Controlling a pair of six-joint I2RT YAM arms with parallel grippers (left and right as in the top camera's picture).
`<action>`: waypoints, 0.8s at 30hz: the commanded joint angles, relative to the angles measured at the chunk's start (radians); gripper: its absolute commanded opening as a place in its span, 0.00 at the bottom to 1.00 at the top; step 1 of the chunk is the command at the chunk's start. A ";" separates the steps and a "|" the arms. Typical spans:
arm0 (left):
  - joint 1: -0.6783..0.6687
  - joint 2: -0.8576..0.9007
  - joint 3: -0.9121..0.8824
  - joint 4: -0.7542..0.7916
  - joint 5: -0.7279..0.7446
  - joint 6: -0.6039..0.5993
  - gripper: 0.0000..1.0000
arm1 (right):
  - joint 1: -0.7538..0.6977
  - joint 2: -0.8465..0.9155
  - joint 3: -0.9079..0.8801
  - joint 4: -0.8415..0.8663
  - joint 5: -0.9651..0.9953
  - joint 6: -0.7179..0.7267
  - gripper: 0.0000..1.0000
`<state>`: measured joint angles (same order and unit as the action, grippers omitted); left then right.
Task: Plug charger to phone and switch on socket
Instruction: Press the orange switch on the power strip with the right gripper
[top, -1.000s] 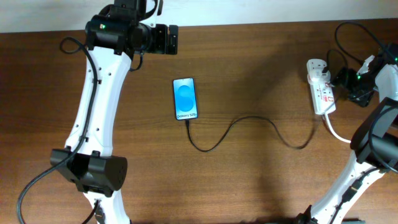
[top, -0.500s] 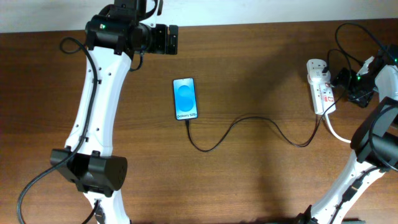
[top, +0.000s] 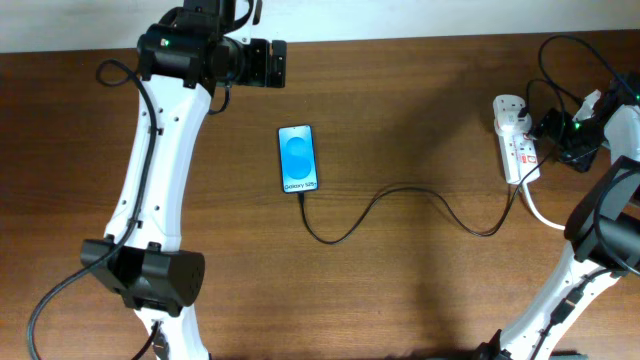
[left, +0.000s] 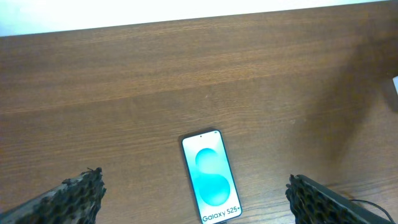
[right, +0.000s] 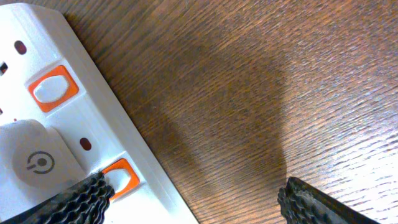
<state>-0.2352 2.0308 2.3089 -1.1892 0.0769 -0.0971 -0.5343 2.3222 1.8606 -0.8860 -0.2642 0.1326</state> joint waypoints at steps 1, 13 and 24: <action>0.002 -0.017 0.013 -0.002 -0.006 0.009 1.00 | 0.019 0.041 -0.012 -0.027 -0.031 -0.024 0.92; 0.002 -0.017 0.013 -0.002 -0.006 0.009 0.99 | 0.023 0.040 -0.036 0.002 -0.008 0.002 0.92; 0.002 -0.017 0.013 0.002 -0.006 0.009 0.99 | -0.049 0.040 0.024 -0.031 -0.092 0.030 0.92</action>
<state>-0.2352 2.0308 2.3089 -1.1892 0.0769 -0.0971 -0.5640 2.3302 1.8679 -0.9119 -0.3321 0.1524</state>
